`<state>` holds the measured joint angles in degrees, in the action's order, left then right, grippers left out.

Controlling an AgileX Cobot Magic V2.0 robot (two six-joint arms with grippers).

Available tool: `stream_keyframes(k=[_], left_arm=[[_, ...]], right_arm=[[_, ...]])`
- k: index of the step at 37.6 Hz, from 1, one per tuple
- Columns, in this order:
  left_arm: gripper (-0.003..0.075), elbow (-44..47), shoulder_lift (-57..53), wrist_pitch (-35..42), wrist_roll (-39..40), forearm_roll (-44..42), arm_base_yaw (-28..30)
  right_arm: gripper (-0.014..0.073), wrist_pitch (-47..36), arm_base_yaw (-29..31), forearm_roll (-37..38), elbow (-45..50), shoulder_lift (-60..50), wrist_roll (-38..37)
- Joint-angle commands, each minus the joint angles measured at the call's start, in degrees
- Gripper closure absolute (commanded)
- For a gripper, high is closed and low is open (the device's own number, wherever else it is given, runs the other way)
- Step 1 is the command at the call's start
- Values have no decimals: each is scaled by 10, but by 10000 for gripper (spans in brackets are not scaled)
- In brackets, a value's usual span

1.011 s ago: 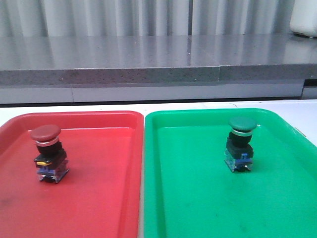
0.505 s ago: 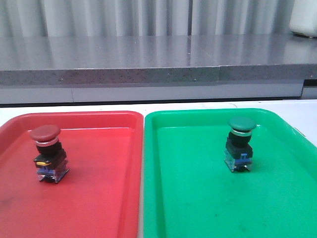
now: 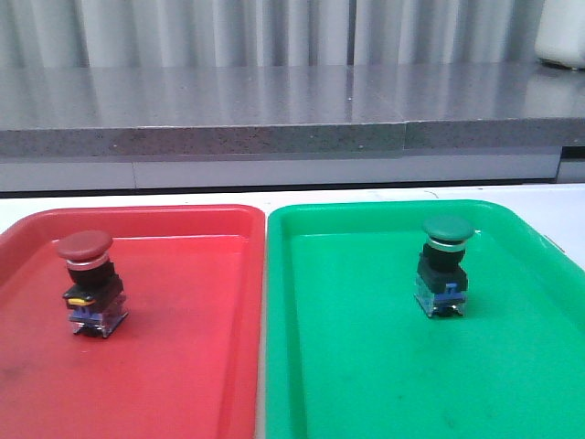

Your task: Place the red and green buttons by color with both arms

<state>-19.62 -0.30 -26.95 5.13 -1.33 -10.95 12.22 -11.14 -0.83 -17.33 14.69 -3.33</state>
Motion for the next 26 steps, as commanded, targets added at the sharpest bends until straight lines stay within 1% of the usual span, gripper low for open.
stream_keyframes(k=[1,24,26], left_arm=[[740,-13,3,42,4,5,2],[740,-12,3,42,4,5,2],[740,-2,-1,55,4,5,2]], right_arm=[[547,-47,2,8,-17,3,5],[547,-47,2,8,-17,3,5],[547,-47,2,8,-17,3,5]])
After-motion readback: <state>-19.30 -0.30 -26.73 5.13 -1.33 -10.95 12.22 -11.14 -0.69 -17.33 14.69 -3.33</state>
